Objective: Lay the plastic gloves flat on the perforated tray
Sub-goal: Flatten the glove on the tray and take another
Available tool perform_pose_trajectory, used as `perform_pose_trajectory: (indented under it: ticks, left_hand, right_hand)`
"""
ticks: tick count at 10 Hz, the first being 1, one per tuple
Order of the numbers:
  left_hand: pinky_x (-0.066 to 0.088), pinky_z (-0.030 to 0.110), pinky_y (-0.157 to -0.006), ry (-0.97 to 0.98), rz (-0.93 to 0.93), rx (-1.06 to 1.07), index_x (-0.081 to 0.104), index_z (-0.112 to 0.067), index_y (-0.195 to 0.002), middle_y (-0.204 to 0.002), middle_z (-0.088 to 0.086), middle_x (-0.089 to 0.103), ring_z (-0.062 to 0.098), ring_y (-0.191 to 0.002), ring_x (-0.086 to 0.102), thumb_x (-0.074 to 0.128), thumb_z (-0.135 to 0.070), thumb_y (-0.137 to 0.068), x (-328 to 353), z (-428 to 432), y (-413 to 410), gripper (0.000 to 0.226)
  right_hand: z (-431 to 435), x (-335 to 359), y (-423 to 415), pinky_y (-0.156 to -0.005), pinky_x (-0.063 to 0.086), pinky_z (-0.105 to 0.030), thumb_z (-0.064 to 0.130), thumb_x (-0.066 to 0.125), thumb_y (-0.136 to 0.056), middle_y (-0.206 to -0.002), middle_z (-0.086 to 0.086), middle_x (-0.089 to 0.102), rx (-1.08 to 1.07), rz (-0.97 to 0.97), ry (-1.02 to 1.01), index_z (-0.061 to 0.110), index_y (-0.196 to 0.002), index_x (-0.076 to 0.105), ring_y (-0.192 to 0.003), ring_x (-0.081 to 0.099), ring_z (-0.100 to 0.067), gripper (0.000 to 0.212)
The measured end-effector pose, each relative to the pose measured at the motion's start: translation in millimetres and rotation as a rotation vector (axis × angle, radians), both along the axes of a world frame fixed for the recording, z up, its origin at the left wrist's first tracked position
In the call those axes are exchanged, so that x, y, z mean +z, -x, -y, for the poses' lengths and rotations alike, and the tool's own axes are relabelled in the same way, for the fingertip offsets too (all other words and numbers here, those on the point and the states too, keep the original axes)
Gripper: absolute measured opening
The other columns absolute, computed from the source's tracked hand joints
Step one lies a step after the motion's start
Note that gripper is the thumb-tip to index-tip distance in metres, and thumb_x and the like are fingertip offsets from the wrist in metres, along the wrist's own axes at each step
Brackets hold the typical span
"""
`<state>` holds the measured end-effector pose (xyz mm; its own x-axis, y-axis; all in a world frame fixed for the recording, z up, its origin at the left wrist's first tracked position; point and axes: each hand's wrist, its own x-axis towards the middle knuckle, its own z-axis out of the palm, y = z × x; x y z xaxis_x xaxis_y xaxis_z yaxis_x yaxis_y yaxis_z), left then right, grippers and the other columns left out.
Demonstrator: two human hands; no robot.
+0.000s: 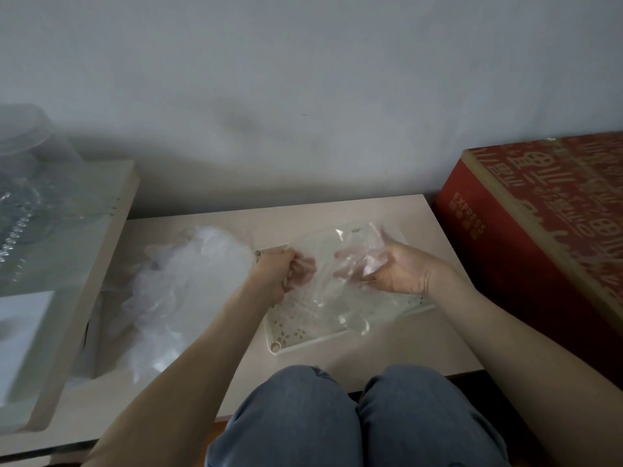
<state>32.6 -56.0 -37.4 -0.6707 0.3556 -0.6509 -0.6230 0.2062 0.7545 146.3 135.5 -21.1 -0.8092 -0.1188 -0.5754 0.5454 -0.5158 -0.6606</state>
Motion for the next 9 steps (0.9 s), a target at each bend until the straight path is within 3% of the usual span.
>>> perform_pose_trajectory:
  ticks: [1,2,3,4,5,6,7,8,9]
  left_hand:
    - [0.033,0.014,-0.029,-0.063,0.043,0.116,0.06,0.0,-0.097,-0.067,0.01,0.062,0.009,-0.036,0.055,0.039,-0.005,-0.099,-6,0,-1,0.022]
    - [0.039,0.016,-0.031,-0.103,0.096,0.196,0.059,0.002,-0.084,-0.058,0.009,0.061,0.012,-0.038,0.058,0.036,0.002,-0.095,-9,0,-3,0.025]
    - [0.041,0.017,-0.033,-0.121,0.117,0.191,0.053,0.002,-0.071,-0.055,0.009,0.057,0.018,-0.044,0.058,0.029,0.009,-0.091,-11,-1,-7,0.031]
    - [0.046,0.022,-0.034,-0.124,0.116,0.172,0.056,0.006,-0.075,-0.047,0.008,0.06,0.016,-0.04,0.061,0.031,0.008,-0.094,-12,0,-11,0.031]
    - [0.045,0.02,-0.035,-0.088,0.069,0.16,0.053,0.003,-0.076,-0.043,0.006,0.054,0.015,-0.034,0.055,0.029,0.01,-0.09,-15,1,-11,0.029]
    - [0.046,0.022,-0.039,0.054,-0.104,0.076,0.05,-0.003,-0.095,-0.061,0.009,0.057,0.015,-0.041,0.057,0.031,0.001,-0.097,-15,7,-17,0.019]
    - [0.05,0.02,-0.051,0.206,-0.29,-0.095,0.046,-0.018,-0.122,-0.09,0.012,0.062,0.017,-0.066,0.063,0.035,-0.015,-0.103,-20,9,-19,0.022]
    - [0.041,0.02,-0.058,0.594,-0.525,-0.428,0.04,-0.008,-0.139,-0.106,0.008,0.06,0.02,-0.094,0.06,0.036,-0.015,-0.103,-18,10,-21,0.037]
    - [0.045,0.024,-0.041,0.519,-0.545,-0.368,0.037,0.0,-0.135,-0.073,0.004,0.051,0.02,-0.057,0.058,0.036,-0.011,-0.101,-19,6,-23,0.036]
  right_hand:
    - [0,-6,-2,-0.101,0.043,-0.043,0.067,0.035,-0.078,-0.124,-0.022,0.061,0.179,-0.063,-0.067,0.016,-0.139,0.041,-0.112,0.061,-0.034,0.08]
    - [-1,-8,-6,-0.104,0.041,-0.045,0.059,0.057,-0.076,-0.123,-0.022,0.061,0.214,-0.126,-0.05,0.022,-0.137,0.037,-0.116,0.058,-0.037,0.074]
    - [-4,-16,-8,-0.1,0.048,-0.037,0.031,0.089,-0.06,-0.103,-0.015,0.069,0.175,-0.103,-0.083,0.014,-0.137,0.04,-0.105,0.065,-0.028,0.093]
    - [0,-15,-6,-0.067,0.053,-0.019,0.009,0.067,-0.083,-0.095,-0.007,0.071,0.149,-0.091,-0.23,0.007,-0.127,0.057,-0.081,0.068,-0.014,0.045]
    - [-2,-13,-8,-0.072,0.045,-0.024,0.013,0.067,-0.08,-0.082,-0.003,0.067,0.129,-0.071,-0.286,0.012,-0.105,0.072,-0.074,0.063,-0.013,0.026]
    - [-5,-5,-13,-0.059,0.055,-0.025,0.008,0.061,-0.087,-0.069,-0.004,0.062,0.183,-0.024,-0.311,0.009,-0.106,0.064,-0.062,0.066,-0.016,0.02]
    - [-11,-2,-19,-0.046,0.042,-0.021,0.008,0.058,-0.091,-0.06,0.0,0.055,0.334,0.026,-0.445,0.01,-0.108,0.059,-0.041,0.046,-0.01,0.017]
    - [-15,-2,-26,-0.047,0.043,-0.021,0.013,0.062,-0.087,-0.07,-0.003,0.059,0.378,0.074,-0.453,0.012,-0.099,0.057,-0.05,0.051,-0.011,0.013]
    - [-20,-9,-33,-0.059,0.05,-0.025,0.013,0.06,-0.09,-0.082,-0.004,0.066,0.383,0.092,-0.434,0.011,-0.108,0.054,-0.071,0.064,-0.017,0.018]
